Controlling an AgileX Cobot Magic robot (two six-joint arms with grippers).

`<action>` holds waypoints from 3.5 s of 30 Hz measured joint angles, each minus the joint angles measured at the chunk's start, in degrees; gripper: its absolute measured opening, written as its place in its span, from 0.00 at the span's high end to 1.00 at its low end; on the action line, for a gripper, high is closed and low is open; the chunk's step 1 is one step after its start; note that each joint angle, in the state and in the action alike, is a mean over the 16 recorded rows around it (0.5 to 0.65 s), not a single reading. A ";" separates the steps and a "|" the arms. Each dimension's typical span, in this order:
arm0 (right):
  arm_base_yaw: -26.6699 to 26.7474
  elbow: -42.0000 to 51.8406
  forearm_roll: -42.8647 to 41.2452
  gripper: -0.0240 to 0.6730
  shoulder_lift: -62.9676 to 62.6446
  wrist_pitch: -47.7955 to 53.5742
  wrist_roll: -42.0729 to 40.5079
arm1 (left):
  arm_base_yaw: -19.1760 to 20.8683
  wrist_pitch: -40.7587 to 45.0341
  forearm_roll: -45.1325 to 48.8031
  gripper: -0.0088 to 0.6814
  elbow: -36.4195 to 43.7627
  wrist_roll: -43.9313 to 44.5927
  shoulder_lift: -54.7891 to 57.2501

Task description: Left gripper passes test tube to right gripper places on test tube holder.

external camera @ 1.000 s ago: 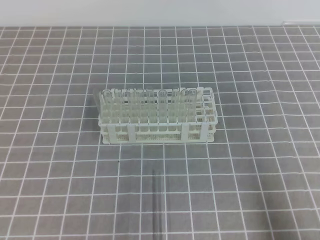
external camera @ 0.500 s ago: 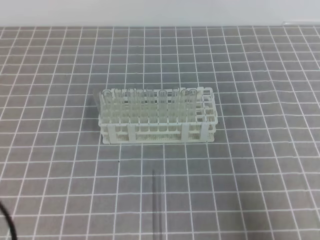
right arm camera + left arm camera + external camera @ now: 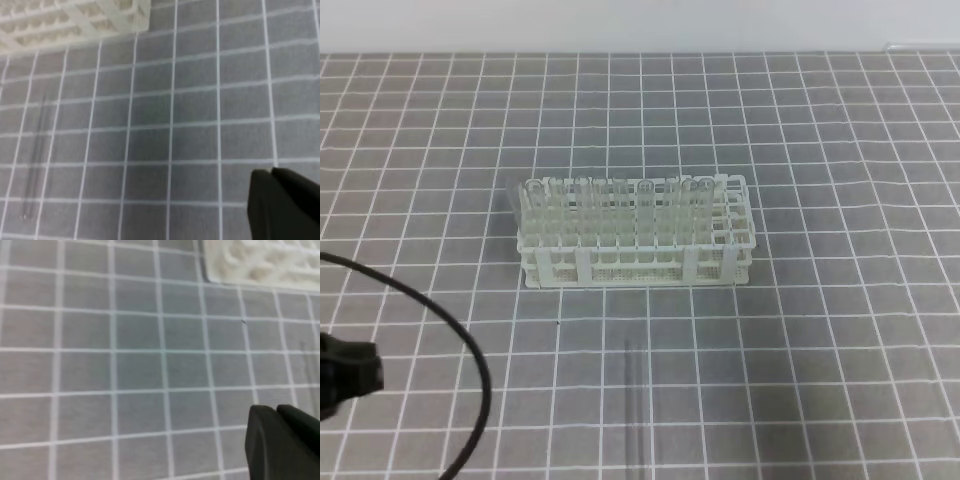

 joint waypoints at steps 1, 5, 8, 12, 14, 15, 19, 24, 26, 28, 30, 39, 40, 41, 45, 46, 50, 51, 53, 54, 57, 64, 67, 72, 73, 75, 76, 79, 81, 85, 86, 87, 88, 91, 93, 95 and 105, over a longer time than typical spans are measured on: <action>0.00 -0.29 -0.21 0.98 0.57 0.59 -0.03 | -0.42 0.31 -1.50 0.99 -0.16 1.29 0.99; 0.00 -0.85 -0.58 0.98 2.02 2.01 -0.40 | -3.43 0.42 -5.71 0.99 -0.57 3.79 5.05; 0.00 -0.92 -0.60 0.98 2.55 2.60 -0.81 | -6.97 -0.12 -6.69 0.99 -1.27 2.99 8.50; 0.00 -0.93 -0.67 0.98 2.78 3.09 -1.59 | -13.64 -1.09 -5.87 0.99 -3.01 -0.37 13.97; 0.00 -0.93 -0.79 0.98 2.79 3.19 -2.08 | -17.49 -1.57 -4.44 0.99 -4.36 -2.98 16.95; 0.00 -0.93 -0.86 0.98 2.79 3.24 -2.36 | -19.64 -1.78 -3.51 0.99 -5.31 -4.46 18.63; 0.00 -0.93 -1.17 0.98 2.79 3.41 -3.28 | -27.85 -1.51 0.47 0.99 -9.71 -10.56 25.42; 0.00 -0.93 -1.56 0.98 2.79 3.66 -4.08 | -36.98 0.61 5.09 0.99 -16.80 -16.95 33.69; 0.00 -0.93 -1.72 0.98 2.79 3.75 -4.27 | -39.83 1.69 6.67 0.99 -19.72 -18.90 36.75; 0.00 -0.93 -1.82 0.98 2.79 3.86 -4.44 | -42.15 2.90 7.80 0.99 -22.43 -20.22 39.48; 0.00 -0.93 -1.87 0.98 2.79 3.96 -4.52 | -44.07 3.99 8.62 0.99 -24.89 -21.17 42.04; 0.00 -0.93 -1.90 0.98 2.79 4.32 -4.52 | -46.71 6.23 10.35 0.91 -30.72 -22.03 49.30; 0.00 -0.93 -1.90 0.98 2.79 4.34 -4.52 | -46.72 6.31 10.48 0.88 -30.96 -22.04 49.82; 0.00 -0.93 -1.90 0.98 2.79 4.36 -4.52 | -46.72 6.37 10.58 0.85 -31.14 -22.07 50.26; 0.00 -0.93 -1.91 0.98 2.79 4.36 -4.52 | -46.72 6.53 10.87 0.69 -31.46 -22.32 51.57; 0.00 -0.93 -1.89 0.98 2.79 4.36 -4.52 | -46.72 6.63 10.94 0.64 -31.49 -22.41 51.80; 0.00 -0.93 -1.73 0.98 2.79 4.36 -4.52 | -46.72 7.64 10.85 0.48 -31.54 -22.86 52.28; 0.00 -0.93 -1.67 0.98 2.79 4.36 -4.52 | -46.72 8.00 10.86 0.45 -31.55 -23.04 52.33; 0.00 -0.93 -1.56 0.98 2.79 4.36 -4.52 | -46.72 8.67 10.91 0.38 -31.56 -23.44 52.43; 0.00 -0.93 -1.50 0.98 2.79 4.36 -4.52 | -46.72 9.01 11.05 0.35 -31.56 -23.78 52.48; 0.00 -0.93 -1.29 0.98 2.79 4.36 -4.52 | -46.72 10.01 12.02 0.29 -31.55 -25.19 52.59; 0.00 -0.93 -0.86 0.98 2.79 4.36 -4.52 | -46.72 11.60 15.06 0.27 -31.90 -28.03 54.18; 0.00 -0.93 -0.80 0.98 2.79 4.36 -4.52 | -46.72 11.83 16.55 0.28 -32.17 -29.09 55.44; 0.00 -0.93 -0.75 0.98 2.79 4.36 -4.52 | -46.72 11.93 18.07 0.31 -32.65 -29.78 57.27; 0.00 -0.93 -0.75 0.98 2.79 4.36 -4.52 | -46.73 11.95 18.22 0.32 -32.74 -29.76 57.58; 0.00 -0.93 -0.75 0.98 2.79 4.36 -4.52 | -46.73 11.99 18.42 0.35 -32.88 -29.69 58.11; 0.00 -0.93 -0.75 0.98 2.79 4.36 -4.52 | -46.73 11.95 18.49 0.36 -32.94 -29.66 58.45; 0.00 -0.93 -0.75 0.98 2.79 4.36 -4.52 | -46.73 11.98 18.72 0.40 -33.04 -29.44 59.13; 0.00 -0.93 -0.74 0.98 2.79 4.36 -4.52 | -46.73 11.94 18.86 0.43 -33.08 -29.21 59.50; 0.00 -0.93 -0.71 0.98 2.79 4.36 -4.52 | -46.73 11.89 19.17 0.47 -33.14 -28.62 60.24; 0.00 -0.93 -0.71 0.98 2.79 4.36 -4.52 | -46.73 11.89 19.20 0.48 -33.15 -28.47 60.42; 0.00 -0.93 -0.70 0.98 2.79 4.36 -4.52 | -46.73 11.89 19.23 0.49 -33.16 -28.31 60.59; 0.00 -0.93 -0.69 0.98 2.79 4.36 -4.52 | -46.73 11.88 19.25 0.50 -33.20 -28.17 60.81; 0.00 -0.93 -0.66 0.98 2.79 4.36 -4.52 | -46.73 11.91 19.28 0.54 -33.27 -27.78 61.26; 0.00 -0.93 -0.63 0.98 2.79 4.36 -4.52 | -46.73 12.00 19.32 0.56 -33.30 -27.51 61.43; 0.00 -0.93 -0.60 0.98 2.79 4.36 -4.52 | -46.73 12.09 19.37 0.60 -33.33 -27.32 61.59; 0.00 -0.93 -0.54 0.98 2.79 4.38 -4.52 | -46.73 12.68 19.57 0.83 -33.38 -24.09 61.59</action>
